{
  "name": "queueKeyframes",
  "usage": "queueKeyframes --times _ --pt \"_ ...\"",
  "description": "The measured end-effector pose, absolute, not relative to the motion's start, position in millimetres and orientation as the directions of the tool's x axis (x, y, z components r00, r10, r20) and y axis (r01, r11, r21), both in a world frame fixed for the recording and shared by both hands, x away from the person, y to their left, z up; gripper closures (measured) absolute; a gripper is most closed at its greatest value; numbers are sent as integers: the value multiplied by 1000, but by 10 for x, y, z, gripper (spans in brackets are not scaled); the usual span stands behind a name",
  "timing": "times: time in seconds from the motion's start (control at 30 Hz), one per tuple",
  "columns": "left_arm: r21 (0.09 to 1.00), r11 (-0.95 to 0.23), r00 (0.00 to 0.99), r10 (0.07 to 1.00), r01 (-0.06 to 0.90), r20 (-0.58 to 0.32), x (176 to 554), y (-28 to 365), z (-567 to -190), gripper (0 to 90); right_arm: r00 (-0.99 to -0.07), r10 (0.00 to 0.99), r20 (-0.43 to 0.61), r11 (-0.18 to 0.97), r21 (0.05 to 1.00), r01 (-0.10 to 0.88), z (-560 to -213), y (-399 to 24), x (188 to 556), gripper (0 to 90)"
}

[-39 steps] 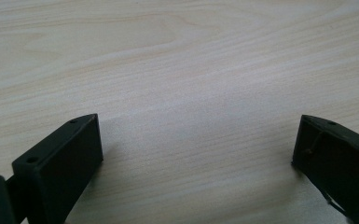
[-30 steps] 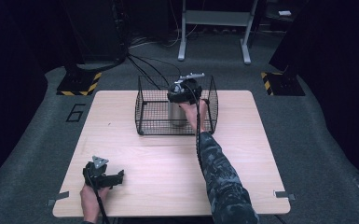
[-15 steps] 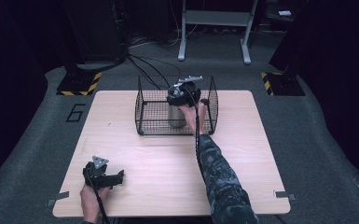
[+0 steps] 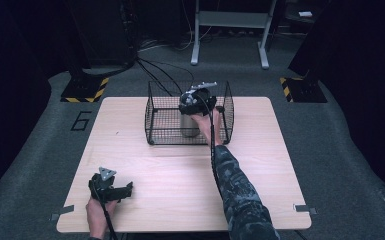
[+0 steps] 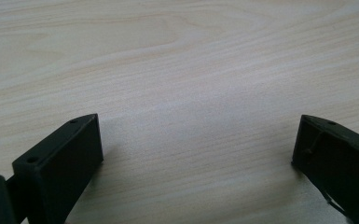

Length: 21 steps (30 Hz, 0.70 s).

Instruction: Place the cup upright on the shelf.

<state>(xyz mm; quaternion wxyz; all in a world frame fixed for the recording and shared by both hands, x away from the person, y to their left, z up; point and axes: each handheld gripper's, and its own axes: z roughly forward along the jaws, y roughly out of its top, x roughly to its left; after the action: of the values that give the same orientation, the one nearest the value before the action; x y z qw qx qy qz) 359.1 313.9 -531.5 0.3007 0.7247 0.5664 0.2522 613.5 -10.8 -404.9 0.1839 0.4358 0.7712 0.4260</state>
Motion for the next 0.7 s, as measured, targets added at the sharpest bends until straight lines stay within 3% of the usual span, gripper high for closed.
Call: queueKeyframes --times 0.3,0.7 --pt "721 -172 227 974 672 21 3587 3132 -5315 13 -574 813 94 261 823 504 -3904 -274 5971 0" --pt "726 -170 225 974 667 22 3587 3130 -5318 16 -633 771 63 287 854 435 -3679 -537 5422 0"
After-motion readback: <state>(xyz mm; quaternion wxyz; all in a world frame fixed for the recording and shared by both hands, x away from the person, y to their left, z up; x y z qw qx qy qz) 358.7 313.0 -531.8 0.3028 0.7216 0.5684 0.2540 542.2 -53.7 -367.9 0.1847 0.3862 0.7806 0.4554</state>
